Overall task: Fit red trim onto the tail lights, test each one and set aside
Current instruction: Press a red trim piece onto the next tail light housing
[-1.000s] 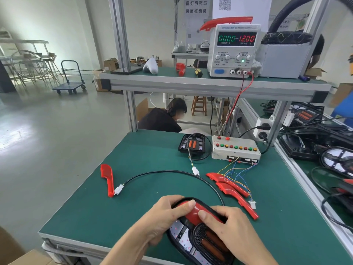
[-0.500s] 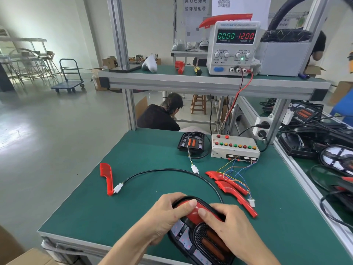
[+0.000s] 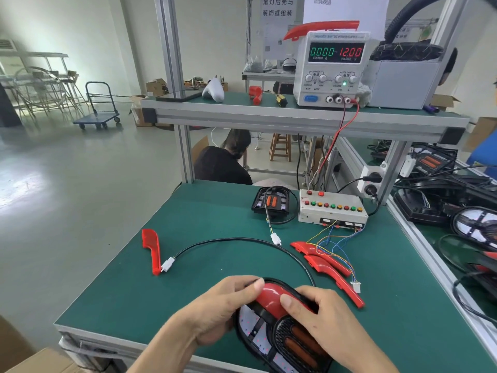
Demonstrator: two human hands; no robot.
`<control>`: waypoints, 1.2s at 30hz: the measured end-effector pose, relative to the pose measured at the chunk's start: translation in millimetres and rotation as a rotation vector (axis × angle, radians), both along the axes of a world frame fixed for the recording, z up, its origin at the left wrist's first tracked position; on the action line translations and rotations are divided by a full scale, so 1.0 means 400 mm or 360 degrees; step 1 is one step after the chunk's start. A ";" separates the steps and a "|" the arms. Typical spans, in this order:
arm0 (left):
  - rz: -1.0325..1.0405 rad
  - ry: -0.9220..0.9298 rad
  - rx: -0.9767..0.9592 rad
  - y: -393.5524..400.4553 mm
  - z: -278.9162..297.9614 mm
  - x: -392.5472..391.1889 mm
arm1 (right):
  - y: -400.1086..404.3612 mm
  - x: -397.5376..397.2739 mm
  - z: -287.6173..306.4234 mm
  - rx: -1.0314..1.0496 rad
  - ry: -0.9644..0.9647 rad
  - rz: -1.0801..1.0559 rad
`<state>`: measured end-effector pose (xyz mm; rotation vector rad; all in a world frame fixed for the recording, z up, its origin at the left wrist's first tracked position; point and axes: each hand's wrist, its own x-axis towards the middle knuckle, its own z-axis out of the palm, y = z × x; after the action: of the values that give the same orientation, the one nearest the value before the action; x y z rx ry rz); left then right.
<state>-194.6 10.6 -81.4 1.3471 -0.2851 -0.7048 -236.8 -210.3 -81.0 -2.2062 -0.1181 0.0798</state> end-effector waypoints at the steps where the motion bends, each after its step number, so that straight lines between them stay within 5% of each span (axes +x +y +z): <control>1: 0.0015 -0.0009 -0.0019 0.003 -0.007 0.000 | -0.001 0.002 0.003 -0.0036 0.0002 0.0022; 12: 0.0161 0.0141 -0.0105 -0.020 -0.027 0.015 | 0.031 0.021 0.012 -0.0330 -0.0039 -0.0078; 36: 0.0128 -0.0477 0.0187 -0.009 -0.029 0.009 | 0.031 0.025 -0.038 -0.0794 -0.0492 -0.0009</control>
<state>-190.9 7.2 -93.0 1.5694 -0.4310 -0.4566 -226.9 -198.0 -96.2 -2.7041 -0.2896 -0.2637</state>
